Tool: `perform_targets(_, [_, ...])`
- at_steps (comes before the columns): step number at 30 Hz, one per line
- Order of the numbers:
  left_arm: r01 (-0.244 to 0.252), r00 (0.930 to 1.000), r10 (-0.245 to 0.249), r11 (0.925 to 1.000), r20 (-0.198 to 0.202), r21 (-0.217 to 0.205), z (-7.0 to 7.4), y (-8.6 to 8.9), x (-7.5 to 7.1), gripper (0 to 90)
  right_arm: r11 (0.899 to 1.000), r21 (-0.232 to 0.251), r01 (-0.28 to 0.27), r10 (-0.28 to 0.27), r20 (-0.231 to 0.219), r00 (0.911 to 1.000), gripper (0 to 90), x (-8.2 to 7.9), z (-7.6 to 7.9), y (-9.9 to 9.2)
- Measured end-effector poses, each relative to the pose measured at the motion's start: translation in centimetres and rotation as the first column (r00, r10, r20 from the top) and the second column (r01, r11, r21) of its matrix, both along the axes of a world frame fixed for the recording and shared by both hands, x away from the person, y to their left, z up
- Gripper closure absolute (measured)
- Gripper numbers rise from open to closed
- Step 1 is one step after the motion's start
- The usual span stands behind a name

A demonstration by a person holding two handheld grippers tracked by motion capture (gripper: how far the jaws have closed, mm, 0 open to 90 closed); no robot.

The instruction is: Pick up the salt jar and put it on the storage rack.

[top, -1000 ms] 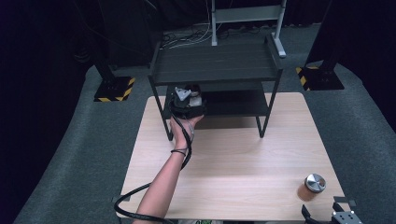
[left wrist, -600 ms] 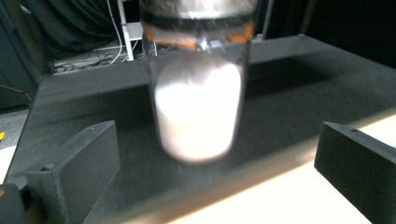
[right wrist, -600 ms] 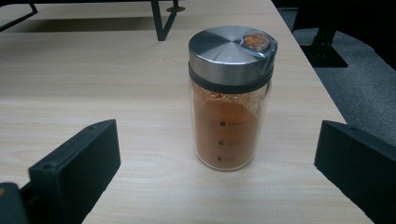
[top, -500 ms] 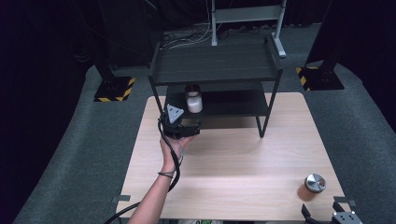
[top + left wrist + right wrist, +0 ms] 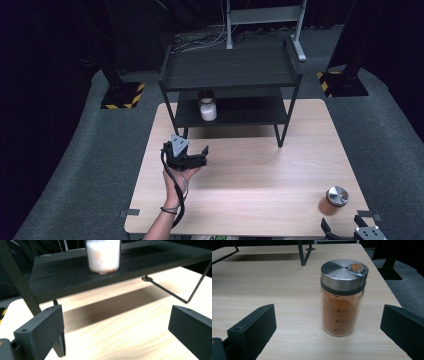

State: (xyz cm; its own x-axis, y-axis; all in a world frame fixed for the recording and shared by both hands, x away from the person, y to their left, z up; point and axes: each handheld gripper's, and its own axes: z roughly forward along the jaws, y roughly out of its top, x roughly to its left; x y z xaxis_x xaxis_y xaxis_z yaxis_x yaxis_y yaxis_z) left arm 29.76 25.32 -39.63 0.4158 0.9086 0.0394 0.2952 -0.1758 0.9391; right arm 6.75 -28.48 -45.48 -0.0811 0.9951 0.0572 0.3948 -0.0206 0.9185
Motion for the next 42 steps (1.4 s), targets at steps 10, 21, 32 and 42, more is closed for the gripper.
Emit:
perform_targets(10, [-0.017,0.9973,0.017,0.9999,-0.072,-0.002,-4.3,0.6,-2.2,0.2,1.000,0.004,-0.016,0.016,0.002,0.9999,0.0,0.2,-0.1,0.0])
perform_targets(21, [-0.036,0.9960,0.031,0.9975,-0.084,-0.061,-8.6,2.2,-4.1,0.2,0.999,0.022,-0.031,0.030,0.009,0.9995,0.0,0.4,-0.6,0.1])
perform_targets(32, [-0.041,0.9885,0.025,0.9934,-0.149,-0.107,-9.6,3.2,-3.4,0.3,1.000,0.017,-0.021,0.021,0.015,0.9997,0.0,0.5,-0.8,0.7])
perform_targets(42, [-0.020,0.9737,0.010,0.9990,-0.228,-0.041,-8.4,2.4,-2.0,0.5,0.999,0.012,-0.046,0.046,0.002,0.9990,0.0,0.9,-0.6,1.4])
